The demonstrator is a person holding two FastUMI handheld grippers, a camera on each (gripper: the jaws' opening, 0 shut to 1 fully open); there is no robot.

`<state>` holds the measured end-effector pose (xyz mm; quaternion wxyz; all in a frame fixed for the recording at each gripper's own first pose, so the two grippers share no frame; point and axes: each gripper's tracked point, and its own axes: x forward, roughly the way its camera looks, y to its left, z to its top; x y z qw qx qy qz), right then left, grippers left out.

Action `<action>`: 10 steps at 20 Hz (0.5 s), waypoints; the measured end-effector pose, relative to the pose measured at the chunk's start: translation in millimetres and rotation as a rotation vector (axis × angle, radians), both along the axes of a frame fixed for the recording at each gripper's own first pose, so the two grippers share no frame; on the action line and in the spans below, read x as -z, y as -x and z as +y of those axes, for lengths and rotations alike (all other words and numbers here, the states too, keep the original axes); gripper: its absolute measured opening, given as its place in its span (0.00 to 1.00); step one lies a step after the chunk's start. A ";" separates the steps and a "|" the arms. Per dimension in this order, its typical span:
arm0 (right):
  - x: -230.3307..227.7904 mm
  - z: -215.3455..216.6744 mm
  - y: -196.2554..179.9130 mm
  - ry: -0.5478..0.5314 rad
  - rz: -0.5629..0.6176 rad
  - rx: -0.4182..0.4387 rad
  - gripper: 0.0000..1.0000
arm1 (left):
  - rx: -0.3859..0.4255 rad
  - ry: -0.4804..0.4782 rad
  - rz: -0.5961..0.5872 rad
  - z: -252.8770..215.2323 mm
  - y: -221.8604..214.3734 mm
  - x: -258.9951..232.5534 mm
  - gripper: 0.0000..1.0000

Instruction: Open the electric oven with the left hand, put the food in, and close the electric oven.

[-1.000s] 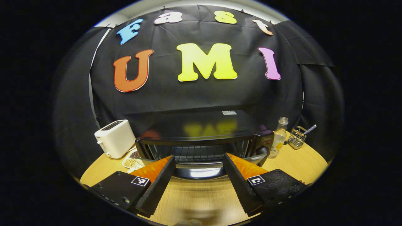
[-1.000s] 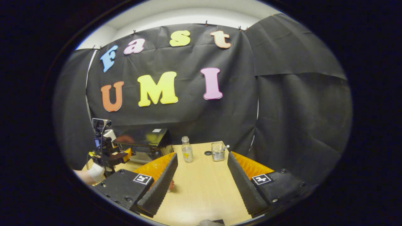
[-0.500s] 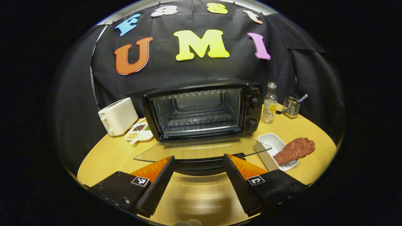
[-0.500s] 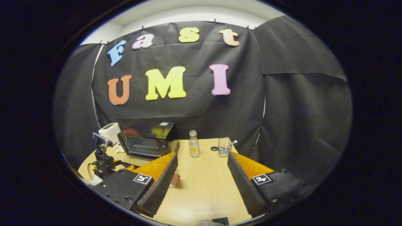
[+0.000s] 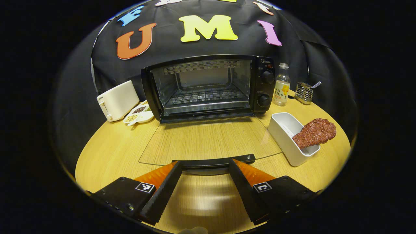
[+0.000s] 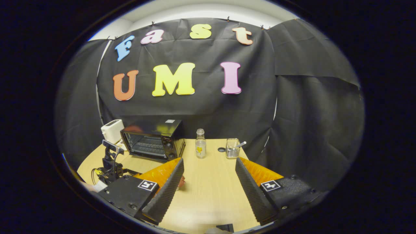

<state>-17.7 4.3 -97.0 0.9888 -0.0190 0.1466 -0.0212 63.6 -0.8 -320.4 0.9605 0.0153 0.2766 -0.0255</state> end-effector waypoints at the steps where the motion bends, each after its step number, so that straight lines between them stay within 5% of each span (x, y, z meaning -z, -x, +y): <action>1: 4.6 1.9 -3.9 -0.004 0.008 -0.012 1.00 | -0.008 -0.001 -0.019 2.3 1.1 -5.2 0.94; 10: 95.4 34.3 -68.6 -0.078 0.201 -0.220 1.00 | -0.060 -0.007 -0.116 24.1 57.1 -74.6 0.96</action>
